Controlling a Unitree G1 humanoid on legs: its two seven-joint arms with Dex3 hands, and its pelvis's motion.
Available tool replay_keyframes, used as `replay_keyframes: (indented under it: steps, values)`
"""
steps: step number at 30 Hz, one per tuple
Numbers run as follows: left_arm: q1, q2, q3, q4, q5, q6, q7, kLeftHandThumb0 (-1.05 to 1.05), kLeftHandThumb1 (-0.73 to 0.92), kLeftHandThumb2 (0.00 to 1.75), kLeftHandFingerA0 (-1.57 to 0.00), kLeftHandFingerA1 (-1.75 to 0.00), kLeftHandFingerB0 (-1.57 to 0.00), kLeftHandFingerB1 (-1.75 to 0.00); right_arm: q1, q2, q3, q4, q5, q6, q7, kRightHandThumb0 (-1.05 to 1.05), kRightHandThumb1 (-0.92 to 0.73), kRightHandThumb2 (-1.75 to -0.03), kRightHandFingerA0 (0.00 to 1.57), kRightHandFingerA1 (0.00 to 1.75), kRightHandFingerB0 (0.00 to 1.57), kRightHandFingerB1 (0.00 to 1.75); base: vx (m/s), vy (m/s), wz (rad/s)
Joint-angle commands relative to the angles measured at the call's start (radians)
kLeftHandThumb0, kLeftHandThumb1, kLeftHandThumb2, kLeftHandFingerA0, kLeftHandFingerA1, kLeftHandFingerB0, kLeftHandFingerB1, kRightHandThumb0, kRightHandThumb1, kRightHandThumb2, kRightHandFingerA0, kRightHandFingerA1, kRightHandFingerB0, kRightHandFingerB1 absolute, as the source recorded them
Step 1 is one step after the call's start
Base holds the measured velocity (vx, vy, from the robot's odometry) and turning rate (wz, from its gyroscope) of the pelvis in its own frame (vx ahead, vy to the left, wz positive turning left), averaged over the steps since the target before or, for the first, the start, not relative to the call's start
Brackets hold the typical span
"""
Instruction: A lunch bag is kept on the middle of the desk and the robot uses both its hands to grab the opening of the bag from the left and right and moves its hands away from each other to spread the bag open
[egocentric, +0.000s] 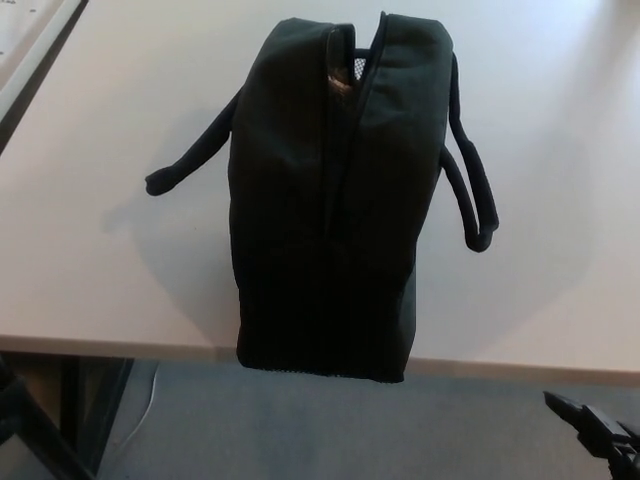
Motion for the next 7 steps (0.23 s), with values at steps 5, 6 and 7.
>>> replay_keyframes:
  steps: [5, 6, 7]
  values:
    - [0.028, -0.014, 0.031, -0.027, -0.200, -0.004, -0.251, -0.20, 0.52, 0.95, -0.32, -0.57, -0.06, -0.46, 0.017, -0.060, 0.074, -0.027, -0.116, 0.056, -0.178, -0.52, -0.58, -0.76, 0.34, 0.44, 0.18, 0.39, 0.00, 0.000, 0.00]
    - [0.029, -0.015, 0.035, -0.033, -0.206, -0.002, -0.260, -0.20, 0.52, 0.95, -0.32, -0.57, -0.06, -0.46, 0.022, -0.059, 0.081, -0.036, -0.125, 0.059, -0.198, -0.52, -0.58, -0.76, 0.34, 0.44, 0.18, 0.39, 0.00, 0.000, 0.00]
    - [0.034, -0.019, 0.037, -0.040, -0.209, -0.001, -0.268, -0.21, 0.52, 0.95, -0.32, -0.57, -0.06, -0.46, 0.036, -0.058, 0.085, -0.049, -0.133, 0.054, -0.229, -0.41, -0.66, -0.61, 0.41, 0.37, 0.24, 0.31, 0.00, 0.000, 0.00]
